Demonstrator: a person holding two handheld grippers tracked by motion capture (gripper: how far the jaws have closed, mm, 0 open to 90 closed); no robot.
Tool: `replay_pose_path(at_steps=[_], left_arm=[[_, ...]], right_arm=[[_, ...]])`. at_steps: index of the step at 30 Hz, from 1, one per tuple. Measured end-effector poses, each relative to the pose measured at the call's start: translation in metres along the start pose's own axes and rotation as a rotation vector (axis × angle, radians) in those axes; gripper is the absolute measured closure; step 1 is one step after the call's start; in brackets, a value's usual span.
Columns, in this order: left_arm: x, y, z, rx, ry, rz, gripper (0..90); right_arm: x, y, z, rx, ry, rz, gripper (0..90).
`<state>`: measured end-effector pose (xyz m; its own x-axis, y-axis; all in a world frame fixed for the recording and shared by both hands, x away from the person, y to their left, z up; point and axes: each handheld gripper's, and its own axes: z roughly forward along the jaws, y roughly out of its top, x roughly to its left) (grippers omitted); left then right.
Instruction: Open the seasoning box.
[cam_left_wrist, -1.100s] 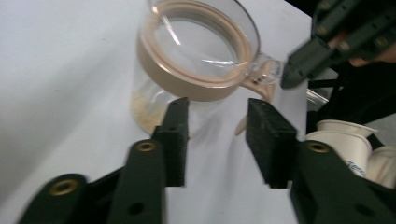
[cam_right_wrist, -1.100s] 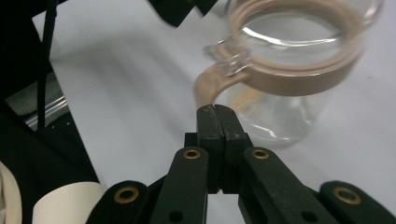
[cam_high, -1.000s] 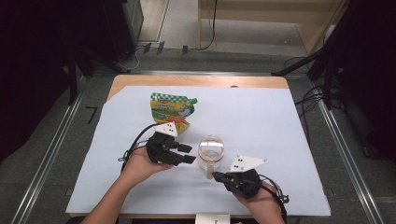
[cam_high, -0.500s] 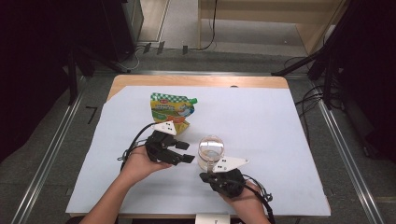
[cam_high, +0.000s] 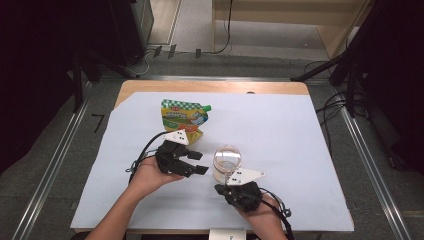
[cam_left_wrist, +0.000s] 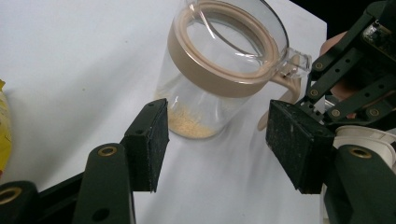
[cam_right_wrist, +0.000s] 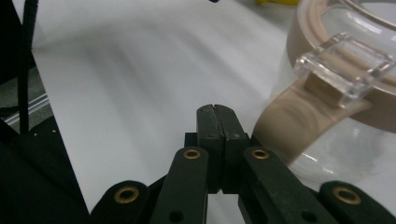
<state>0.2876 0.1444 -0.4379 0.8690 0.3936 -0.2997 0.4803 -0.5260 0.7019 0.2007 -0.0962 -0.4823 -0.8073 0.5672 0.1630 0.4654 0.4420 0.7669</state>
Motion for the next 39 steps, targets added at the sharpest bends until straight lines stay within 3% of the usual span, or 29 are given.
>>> replay_pose_path(at_steps=[27, 39], left_arm=[[0.001, -0.001, -0.001, 0.003, 0.0, -0.002, 40.3], [0.001, -0.001, 0.0, 0.012, 0.002, -0.003, 40.4]], right_arm=[[-0.04, -0.01, -0.03, 0.022, -0.048, 0.084, 90.0], [-0.062, -0.012, -0.043, 0.083, -0.037, 0.112, 90.0]])
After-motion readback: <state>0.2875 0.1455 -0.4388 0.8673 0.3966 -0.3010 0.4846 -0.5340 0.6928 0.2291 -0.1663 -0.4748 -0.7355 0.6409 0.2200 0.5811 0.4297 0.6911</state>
